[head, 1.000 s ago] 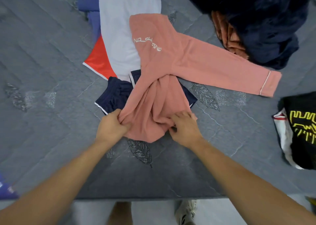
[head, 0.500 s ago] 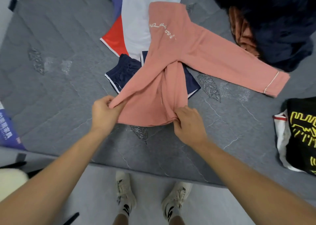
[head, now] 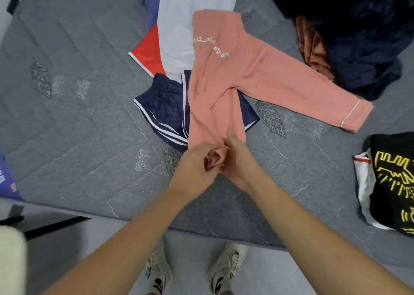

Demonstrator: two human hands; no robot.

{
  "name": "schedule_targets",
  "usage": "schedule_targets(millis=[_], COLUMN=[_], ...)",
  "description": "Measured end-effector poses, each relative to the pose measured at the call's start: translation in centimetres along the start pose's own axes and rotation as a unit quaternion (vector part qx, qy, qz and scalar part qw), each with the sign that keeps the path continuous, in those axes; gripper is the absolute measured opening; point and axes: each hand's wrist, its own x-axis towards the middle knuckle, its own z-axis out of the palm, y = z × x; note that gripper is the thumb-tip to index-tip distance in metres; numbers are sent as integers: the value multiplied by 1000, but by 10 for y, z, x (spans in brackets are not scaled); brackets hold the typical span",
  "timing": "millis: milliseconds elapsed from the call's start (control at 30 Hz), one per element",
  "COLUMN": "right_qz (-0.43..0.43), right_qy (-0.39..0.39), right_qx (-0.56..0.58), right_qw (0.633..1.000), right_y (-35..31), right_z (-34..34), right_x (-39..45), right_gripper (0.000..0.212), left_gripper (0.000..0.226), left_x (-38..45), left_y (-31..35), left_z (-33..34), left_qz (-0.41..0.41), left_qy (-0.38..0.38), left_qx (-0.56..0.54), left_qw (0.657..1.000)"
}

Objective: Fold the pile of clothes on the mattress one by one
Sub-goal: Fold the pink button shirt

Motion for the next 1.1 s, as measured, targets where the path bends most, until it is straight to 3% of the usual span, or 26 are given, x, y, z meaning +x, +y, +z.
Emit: schedule_targets(millis=[100,200,300,400,533,633,733,800,867,967,1033,1100], right_qz=[-31,-56,-101,-223,-374,-341,-250,-213,-188,-174,-144,-124], right_qy=[73,135,135,100,174,270,287,276,291,345,341,314], right_qx=[-61,-108,-144,-186,-341,-457,-514,-541,-529,-429,-384,-351], right_qw=[995,983,975,952,845,776,769,765,775,816,846,873], right_y=[-9,-8,-3,6,24,44,53,50,46,42,35,26], right_z=[-10,-22,-21,-13,-21,-43,-56,-57,-55,-56,-53,-48], right_x=[4,8,-4,-24,-34,-19,-4,2,8,20,28,34], right_gripper=[19,29,40,50,50,40,33,34,39,51,60,48], left_gripper=[54,91,122,98,84,81,69,67,65,53,42,33], left_x=[-6,-13,-13,-5,-3,-21,-38,-42,-44,-50,-47,-41], left_y=[-5,-35,-62,-68,-59,-53,-63,-75,-81,-78,-76,-72], left_z=[12,20,30,35,30,21,16,16,17,18,18,18], left_qz=[45,-39,-120,-145,-157,-166,-147,-141,-162,-210,-222,-213], left_qy=[-7,30,-13,40,81,81,38,12,3,-16,-25,13], left_qx=[36,127,206,107,-52,1,86,84,36,-92,-175,-202], left_qw=[998,991,971,983,983,983,985,986,986,973,959,956])
